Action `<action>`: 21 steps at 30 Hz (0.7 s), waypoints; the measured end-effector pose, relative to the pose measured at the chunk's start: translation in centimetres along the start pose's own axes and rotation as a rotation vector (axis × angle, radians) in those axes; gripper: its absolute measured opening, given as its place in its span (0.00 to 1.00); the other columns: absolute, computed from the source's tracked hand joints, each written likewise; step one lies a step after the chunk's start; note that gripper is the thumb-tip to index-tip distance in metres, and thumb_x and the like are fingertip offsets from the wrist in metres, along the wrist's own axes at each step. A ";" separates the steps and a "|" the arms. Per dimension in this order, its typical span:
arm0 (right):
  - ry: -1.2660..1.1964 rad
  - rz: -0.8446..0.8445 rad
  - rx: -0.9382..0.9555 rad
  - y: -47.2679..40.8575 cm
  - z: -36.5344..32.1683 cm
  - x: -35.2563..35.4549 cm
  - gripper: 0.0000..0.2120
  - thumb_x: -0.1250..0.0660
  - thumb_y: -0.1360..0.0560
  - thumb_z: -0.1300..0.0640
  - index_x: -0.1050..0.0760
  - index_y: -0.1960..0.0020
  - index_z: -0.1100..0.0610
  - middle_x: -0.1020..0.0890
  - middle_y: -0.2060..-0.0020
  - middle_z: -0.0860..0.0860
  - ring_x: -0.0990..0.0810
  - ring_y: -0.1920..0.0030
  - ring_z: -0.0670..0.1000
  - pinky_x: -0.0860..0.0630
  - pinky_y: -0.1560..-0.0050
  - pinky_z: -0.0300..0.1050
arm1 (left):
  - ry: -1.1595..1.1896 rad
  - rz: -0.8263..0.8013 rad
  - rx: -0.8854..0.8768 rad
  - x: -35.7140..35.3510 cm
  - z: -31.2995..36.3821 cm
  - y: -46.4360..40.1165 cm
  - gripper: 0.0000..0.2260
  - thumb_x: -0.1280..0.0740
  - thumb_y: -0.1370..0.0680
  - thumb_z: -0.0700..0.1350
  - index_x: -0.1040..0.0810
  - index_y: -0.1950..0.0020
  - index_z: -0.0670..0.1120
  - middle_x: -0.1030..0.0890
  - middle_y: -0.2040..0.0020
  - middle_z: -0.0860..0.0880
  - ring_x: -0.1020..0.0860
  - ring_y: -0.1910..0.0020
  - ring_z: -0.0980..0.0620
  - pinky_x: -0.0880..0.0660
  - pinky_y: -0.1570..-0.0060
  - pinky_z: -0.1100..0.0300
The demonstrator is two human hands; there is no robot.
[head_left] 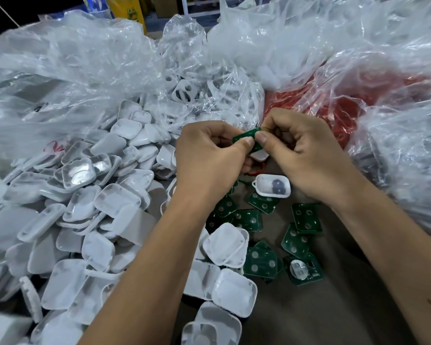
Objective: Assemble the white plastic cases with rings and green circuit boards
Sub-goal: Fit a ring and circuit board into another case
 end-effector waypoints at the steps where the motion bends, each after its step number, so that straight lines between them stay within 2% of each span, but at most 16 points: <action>1: -0.004 0.003 -0.003 0.0 0.0 -0.1 0.09 0.31 0.19 0.58 0.24 0.58 0.57 0.28 0.72 0.42 0.32 0.70 0.41 0.36 0.68 0.32 | -0.010 0.004 -0.002 0.0 0.0 0.0 0.06 0.25 0.24 0.35 0.15 0.61 0.41 0.15 0.68 0.45 0.16 0.72 0.49 0.21 0.70 0.60; 11: -0.025 0.002 -0.010 0.1 -0.2 -0.1 0.10 0.31 0.18 0.59 0.24 0.58 0.57 0.28 0.71 0.41 0.32 0.70 0.41 0.36 0.67 0.31 | -0.038 0.008 -0.012 0.0 0.1 0.1 0.06 0.25 0.25 0.37 0.16 0.61 0.43 0.15 0.68 0.46 0.15 0.71 0.49 0.19 0.67 0.57; 15: -0.088 -0.092 -0.057 -0.1 0.0 0.1 0.11 0.35 0.16 0.59 0.25 0.57 0.59 0.30 0.72 0.42 0.32 0.72 0.41 0.36 0.69 0.31 | 0.020 -0.100 0.022 0.5 0.0 -0.4 0.04 0.27 0.23 0.35 0.17 0.58 0.39 0.15 0.66 0.43 0.17 0.71 0.50 0.21 0.69 0.60; 17: -0.056 -0.135 -0.065 -0.1 0.1 0.2 0.12 0.35 0.16 0.59 0.24 0.57 0.57 0.28 0.71 0.42 0.31 0.71 0.41 0.35 0.67 0.33 | 0.028 -0.155 0.044 0.5 -0.1 -0.5 0.04 0.26 0.23 0.34 0.17 0.57 0.38 0.16 0.66 0.42 0.19 0.70 0.50 0.22 0.68 0.62; 21: 0.003 -0.134 -0.072 -0.2 0.2 0.0 0.14 0.36 0.15 0.57 0.24 0.59 0.55 0.27 0.71 0.42 0.31 0.69 0.41 0.35 0.66 0.35 | -0.044 -0.167 0.004 0.4 -0.2 -0.6 0.03 0.25 0.24 0.35 0.16 0.57 0.39 0.16 0.68 0.44 0.19 0.71 0.52 0.23 0.68 0.63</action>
Point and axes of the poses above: each hand's wrist, its own y-axis away from the middle knuckle, its own x-axis out of the back of the hand, z = x × y, the point moved 2 cm from there along -y, towards the middle knuckle
